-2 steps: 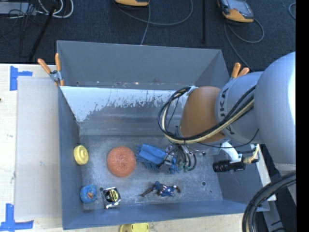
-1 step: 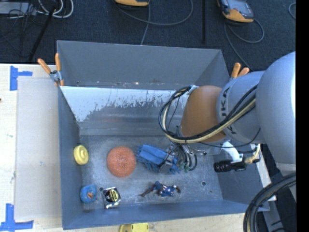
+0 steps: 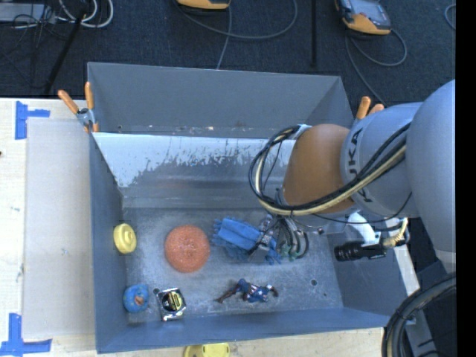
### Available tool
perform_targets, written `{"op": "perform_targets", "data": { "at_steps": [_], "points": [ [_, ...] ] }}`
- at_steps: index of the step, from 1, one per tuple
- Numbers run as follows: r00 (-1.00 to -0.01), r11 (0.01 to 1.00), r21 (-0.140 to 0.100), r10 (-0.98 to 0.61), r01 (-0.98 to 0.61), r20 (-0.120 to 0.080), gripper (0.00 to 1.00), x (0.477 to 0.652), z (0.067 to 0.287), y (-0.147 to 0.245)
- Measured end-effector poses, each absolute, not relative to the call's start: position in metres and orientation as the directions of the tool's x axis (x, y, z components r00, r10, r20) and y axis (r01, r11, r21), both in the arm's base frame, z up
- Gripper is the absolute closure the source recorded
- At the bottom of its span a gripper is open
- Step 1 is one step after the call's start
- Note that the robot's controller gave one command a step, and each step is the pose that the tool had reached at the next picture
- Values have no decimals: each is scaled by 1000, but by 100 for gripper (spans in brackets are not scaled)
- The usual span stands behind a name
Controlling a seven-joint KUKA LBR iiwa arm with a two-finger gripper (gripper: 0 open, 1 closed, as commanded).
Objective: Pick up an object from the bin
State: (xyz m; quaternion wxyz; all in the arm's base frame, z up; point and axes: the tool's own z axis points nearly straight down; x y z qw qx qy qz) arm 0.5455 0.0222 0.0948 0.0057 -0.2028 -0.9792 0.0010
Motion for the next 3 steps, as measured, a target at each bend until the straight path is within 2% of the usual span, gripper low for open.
{"op": "perform_targets", "data": {
  "at_steps": [1,3],
  "points": [
    [-918,918,-1,397,397,3,100,548,113,22],
    [-918,918,1,397,397,-1,100,547,130,22]
  ]
}}
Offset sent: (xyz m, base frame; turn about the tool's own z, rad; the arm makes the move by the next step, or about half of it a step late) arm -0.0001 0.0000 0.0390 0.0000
